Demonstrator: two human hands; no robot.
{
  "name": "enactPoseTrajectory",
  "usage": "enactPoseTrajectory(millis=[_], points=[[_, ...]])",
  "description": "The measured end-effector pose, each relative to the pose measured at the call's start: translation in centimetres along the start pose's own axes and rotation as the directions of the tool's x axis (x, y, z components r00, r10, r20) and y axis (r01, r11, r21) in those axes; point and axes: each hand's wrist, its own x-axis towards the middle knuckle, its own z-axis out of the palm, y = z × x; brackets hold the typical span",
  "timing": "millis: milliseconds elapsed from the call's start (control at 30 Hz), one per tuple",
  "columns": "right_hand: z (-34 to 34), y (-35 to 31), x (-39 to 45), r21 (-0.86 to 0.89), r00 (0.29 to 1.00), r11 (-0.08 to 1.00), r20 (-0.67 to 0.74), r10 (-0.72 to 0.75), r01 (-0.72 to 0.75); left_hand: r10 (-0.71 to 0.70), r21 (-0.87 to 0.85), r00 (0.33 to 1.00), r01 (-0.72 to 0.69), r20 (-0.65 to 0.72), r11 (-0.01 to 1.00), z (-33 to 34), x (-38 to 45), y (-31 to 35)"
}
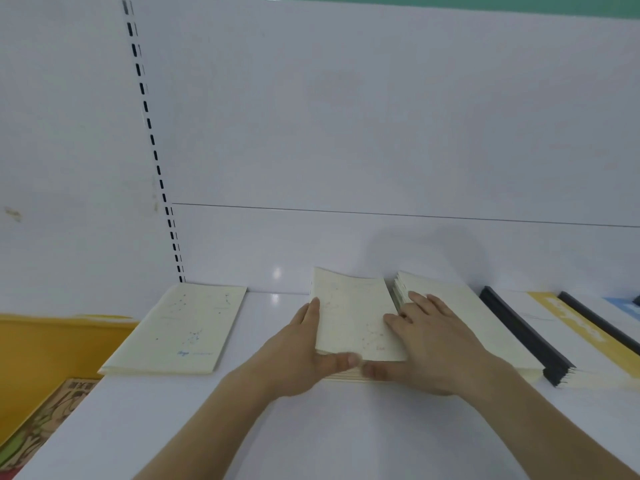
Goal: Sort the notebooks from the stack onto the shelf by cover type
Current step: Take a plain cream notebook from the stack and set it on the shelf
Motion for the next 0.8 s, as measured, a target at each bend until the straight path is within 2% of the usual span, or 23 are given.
enactPoseTrajectory(millis=[100, 200, 267, 333, 400, 500, 567, 700, 800], points=[[-0.9, -0.8, -0.3, 0.058, 0.999, 0.998, -0.041, -0.012, 0.014, 0.024, -0.058, 0.997, -0.029, -0.076, 0.998, -0.4, -0.7, -0.1], [-1.1, -2.8, 0.1, 0.112, 0.98, 0.993, -0.196, -0.025, 0.048, -0.051, -0.013, 0.976, 0.049, -0.213, 0.999, -0.9, -1.9, -0.4], [-0.6, -4.6, 0.6, 0.148, 0.95, 0.983, -0.308, -0.061, 0.111, -0.064, 0.061, 0.938, 0.09, -0.342, 0.994, -1.3, -2.9, -1.4], [0.1, -6.8, 1.2, 0.225, 0.898, 0.945, -0.422, -0.125, 0.237, -0.063, 0.128, 0.894, 0.133, -0.443, 0.983, -2.2, -3.9, -2.8], [0.5, -9.4, 1.5, 0.286, 0.864, 0.9, -0.476, -0.163, 0.328, -0.094, 0.148, 0.838, 0.204, -0.538, 0.968, -3.4, -5.1, -4.7], [0.4, -13.3, 2.0, 0.342, 0.875, 0.866, -0.444, -0.193, 0.365, -0.176, 0.161, 0.764, 0.344, -0.621, 0.925, -5.7, -6.5, -7.8], [0.2, -15.5, 2.5, 0.375, 0.895, 0.849, -0.388, -0.221, 0.372, -0.249, 0.191, 0.745, 0.45, -0.618, 0.872, -7.4, -7.3, -9.9], [-0.3, -19.3, 4.6, 0.408, 0.954, 0.874, -0.242, -0.175, 0.264, -0.422, 0.272, 0.756, 0.6, -0.5, 0.752, -9.5, -8.0, -13.5], [0.0, -21.6, 6.6, 0.413, 0.988, 0.902, -0.132, -0.077, 0.126, -0.455, 0.281, 0.784, 0.59, -0.421, 0.757, -10.2, -8.0, -15.2]])
